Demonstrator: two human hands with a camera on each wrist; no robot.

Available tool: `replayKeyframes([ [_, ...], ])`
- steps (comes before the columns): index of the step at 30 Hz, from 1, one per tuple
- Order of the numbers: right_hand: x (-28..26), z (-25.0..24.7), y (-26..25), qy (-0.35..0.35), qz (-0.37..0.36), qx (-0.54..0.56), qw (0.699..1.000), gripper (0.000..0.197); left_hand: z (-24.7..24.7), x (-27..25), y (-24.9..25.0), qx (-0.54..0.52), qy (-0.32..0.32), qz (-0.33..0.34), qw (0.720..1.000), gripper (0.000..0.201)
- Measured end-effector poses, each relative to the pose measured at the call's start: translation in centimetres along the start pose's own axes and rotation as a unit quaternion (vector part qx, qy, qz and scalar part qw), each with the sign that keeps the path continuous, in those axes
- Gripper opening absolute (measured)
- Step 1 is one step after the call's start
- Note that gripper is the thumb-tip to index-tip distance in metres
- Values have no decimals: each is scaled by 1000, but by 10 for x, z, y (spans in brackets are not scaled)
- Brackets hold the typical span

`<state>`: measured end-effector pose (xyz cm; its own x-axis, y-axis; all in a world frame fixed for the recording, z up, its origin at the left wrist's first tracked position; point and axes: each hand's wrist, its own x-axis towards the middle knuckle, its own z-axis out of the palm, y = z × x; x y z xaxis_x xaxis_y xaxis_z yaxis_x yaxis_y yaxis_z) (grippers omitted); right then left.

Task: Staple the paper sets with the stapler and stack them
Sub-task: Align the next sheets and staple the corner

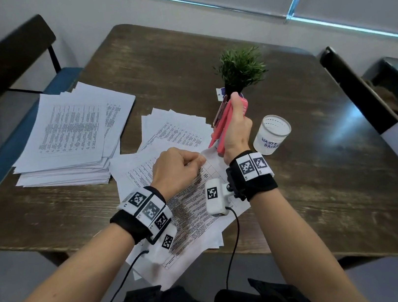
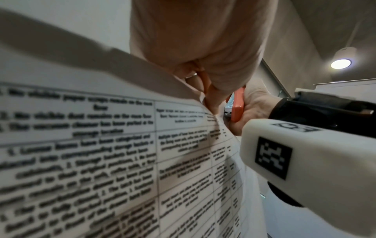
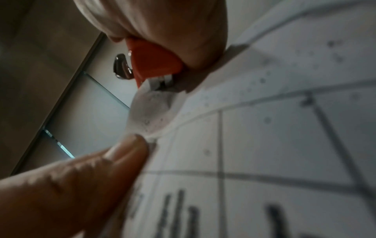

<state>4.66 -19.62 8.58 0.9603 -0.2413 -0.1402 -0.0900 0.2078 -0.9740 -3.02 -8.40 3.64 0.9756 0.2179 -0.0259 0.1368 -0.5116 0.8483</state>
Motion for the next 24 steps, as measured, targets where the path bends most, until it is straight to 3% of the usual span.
replayKeyframes([
  [5, 2, 3, 18, 26, -8, -24, 999, 52, 4, -2, -9, 1, -11, -2, 1000, 16],
  [9, 9, 1, 23, -5, 20, -38, 999, 56, 5, -1, -16, 5, -12, 7, 1000, 17],
  [11, 18, -3, 16, -33, 53, -23, 998, 49, 3, 5, -22, -10, 5, 1, 1000, 17],
  [13, 37, -13, 15, -16, 59, -52, 997, 36, -4, 11, -30, -42, 30, -12, 999, 18],
  [14, 49, -18, 19, 2, 62, -87, 994, 40, -9, 14, -34, -57, 42, -21, 997, 18],
  [17, 82, -41, 51, 61, 109, -226, 966, 84, -26, 24, -53, -68, 75, -53, 993, 16],
  [22, 96, -82, 99, 46, 135, -454, 879, 50, -44, 36, -80, -113, 90, -67, 987, 18],
  [24, 90, -85, 107, 27, 131, -493, 860, 41, -49, 37, -83, -122, 95, -59, 986, 17],
])
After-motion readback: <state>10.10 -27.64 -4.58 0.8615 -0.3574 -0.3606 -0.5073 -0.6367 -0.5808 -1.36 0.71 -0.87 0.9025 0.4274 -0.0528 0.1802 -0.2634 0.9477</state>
